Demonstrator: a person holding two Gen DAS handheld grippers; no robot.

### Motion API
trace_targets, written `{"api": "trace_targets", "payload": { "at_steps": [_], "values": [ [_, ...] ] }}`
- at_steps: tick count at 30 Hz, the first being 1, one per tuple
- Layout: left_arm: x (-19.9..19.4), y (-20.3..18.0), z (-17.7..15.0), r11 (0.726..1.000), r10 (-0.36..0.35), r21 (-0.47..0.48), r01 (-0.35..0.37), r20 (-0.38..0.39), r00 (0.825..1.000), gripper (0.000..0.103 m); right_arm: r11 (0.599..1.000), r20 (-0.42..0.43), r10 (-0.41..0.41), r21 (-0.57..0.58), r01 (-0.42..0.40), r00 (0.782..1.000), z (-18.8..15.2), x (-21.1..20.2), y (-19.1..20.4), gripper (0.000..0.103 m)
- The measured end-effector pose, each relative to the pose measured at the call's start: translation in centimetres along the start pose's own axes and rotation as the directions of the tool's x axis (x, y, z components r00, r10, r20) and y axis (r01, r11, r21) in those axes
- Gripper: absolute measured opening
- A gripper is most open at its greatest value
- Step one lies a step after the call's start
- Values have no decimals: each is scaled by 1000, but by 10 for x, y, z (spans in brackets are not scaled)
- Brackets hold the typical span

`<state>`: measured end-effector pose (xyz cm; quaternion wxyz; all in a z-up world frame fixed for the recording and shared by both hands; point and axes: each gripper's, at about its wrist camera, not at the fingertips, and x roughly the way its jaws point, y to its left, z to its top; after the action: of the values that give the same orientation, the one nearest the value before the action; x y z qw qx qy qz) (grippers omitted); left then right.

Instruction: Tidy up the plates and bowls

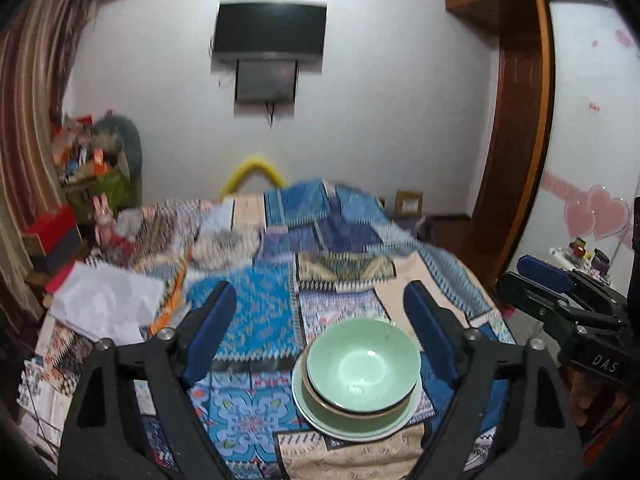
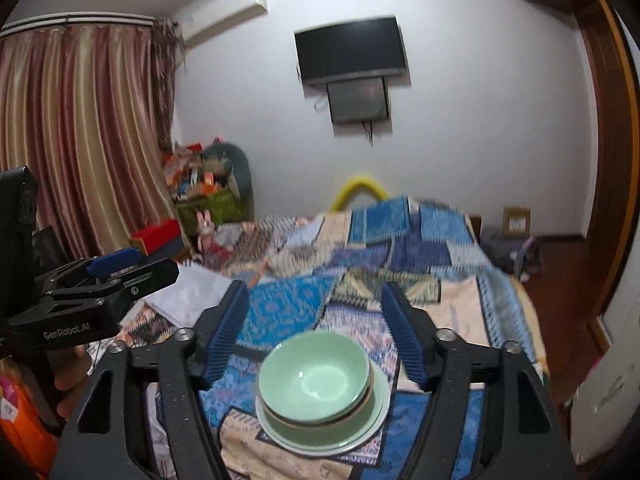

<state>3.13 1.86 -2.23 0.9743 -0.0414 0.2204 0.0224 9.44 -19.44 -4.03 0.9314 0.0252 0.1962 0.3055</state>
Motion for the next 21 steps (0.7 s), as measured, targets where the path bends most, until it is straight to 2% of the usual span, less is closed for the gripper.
{"api": "trace_targets", "payload": {
  "at_steps": [3,11,21],
  "values": [
    [-18,-2,4,1000,-7,5,7,52,999,96,1000,50,-5,-21,6,999,4,-10,7,77],
    [-51,-4,7,1000,11,25,-16,170,985,103,999,138,-11,-33,15,990,11,-24,15,101],
    [-59,-6,3,999,11,28,-16,193,981,103,998,188,-44,-28,50,981,11,-33,16,103]
  ]
}}
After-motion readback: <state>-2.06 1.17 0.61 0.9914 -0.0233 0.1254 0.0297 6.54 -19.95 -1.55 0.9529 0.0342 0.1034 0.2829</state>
